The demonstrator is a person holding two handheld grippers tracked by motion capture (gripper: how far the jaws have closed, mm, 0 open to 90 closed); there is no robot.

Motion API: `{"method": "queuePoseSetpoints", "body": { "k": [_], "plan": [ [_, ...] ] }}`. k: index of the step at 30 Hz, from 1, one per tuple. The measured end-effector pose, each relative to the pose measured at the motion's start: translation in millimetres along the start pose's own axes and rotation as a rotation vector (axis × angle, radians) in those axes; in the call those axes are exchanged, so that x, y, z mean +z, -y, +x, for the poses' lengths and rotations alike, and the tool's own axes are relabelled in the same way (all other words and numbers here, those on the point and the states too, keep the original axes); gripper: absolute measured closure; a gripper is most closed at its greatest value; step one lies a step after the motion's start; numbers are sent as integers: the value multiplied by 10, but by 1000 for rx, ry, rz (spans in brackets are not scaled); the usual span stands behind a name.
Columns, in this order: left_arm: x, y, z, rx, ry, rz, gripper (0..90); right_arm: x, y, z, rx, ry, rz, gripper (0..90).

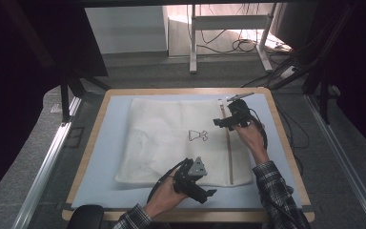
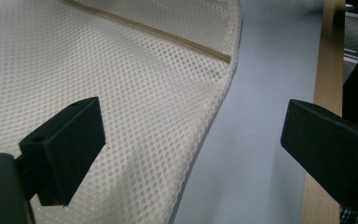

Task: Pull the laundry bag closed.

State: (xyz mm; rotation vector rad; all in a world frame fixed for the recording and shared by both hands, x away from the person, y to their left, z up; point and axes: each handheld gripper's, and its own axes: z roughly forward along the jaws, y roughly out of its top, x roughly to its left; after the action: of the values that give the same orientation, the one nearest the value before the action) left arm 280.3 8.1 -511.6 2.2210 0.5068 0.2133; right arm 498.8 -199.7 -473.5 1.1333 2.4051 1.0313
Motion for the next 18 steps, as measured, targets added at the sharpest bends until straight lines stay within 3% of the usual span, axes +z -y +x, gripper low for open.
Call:
{"method": "queuePoseSetpoints", "body": {
  "k": [9, 18],
  "plan": [
    [-96, 55, 32, 11, -13, 12, 52, -86, 43, 102, -28, -3, -14, 20],
    [-156, 133, 58, -12, -15, 17, 52, -117, 116, 227, -73, -8, 6, 0]
  ]
}}
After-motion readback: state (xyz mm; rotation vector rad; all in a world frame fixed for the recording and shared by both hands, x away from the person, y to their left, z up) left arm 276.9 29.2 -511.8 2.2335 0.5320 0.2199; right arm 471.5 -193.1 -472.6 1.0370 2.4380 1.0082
